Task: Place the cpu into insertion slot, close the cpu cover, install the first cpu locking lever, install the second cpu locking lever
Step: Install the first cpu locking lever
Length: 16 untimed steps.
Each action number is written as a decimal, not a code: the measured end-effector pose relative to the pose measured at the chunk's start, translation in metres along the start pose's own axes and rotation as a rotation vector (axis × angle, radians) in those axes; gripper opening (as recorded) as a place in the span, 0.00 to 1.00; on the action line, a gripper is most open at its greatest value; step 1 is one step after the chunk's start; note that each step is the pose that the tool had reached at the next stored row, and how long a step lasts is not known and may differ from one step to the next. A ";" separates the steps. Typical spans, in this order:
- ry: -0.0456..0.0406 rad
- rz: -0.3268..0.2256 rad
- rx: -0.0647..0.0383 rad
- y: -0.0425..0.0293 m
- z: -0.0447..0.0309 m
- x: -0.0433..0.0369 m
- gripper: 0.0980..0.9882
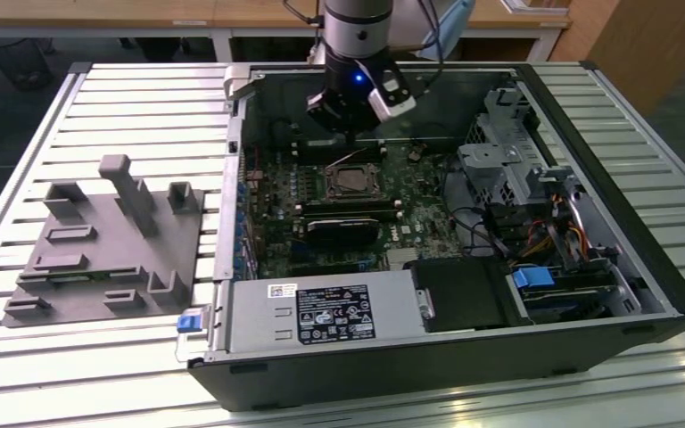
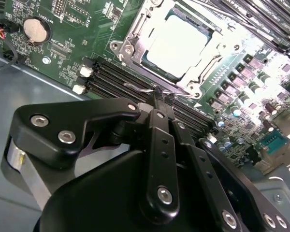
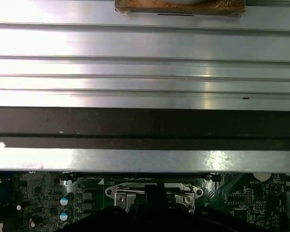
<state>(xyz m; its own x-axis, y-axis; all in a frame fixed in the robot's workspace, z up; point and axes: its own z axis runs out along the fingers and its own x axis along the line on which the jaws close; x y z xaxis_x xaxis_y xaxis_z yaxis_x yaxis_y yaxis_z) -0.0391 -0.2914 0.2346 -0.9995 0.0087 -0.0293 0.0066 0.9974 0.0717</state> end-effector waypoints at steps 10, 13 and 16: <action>-0.0001 0.000 0.000 0.0005 0.0035 -0.0060 0.01; -0.0001 0.000 0.000 0.0012 0.0051 -0.0082 0.01; 0.0000 -0.001 0.000 0.0031 0.0062 -0.0084 0.01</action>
<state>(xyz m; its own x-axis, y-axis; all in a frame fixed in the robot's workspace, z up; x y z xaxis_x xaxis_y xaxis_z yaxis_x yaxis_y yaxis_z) -0.0305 -0.2879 0.2289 -0.9995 0.0080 -0.0294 0.0059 0.9974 0.0718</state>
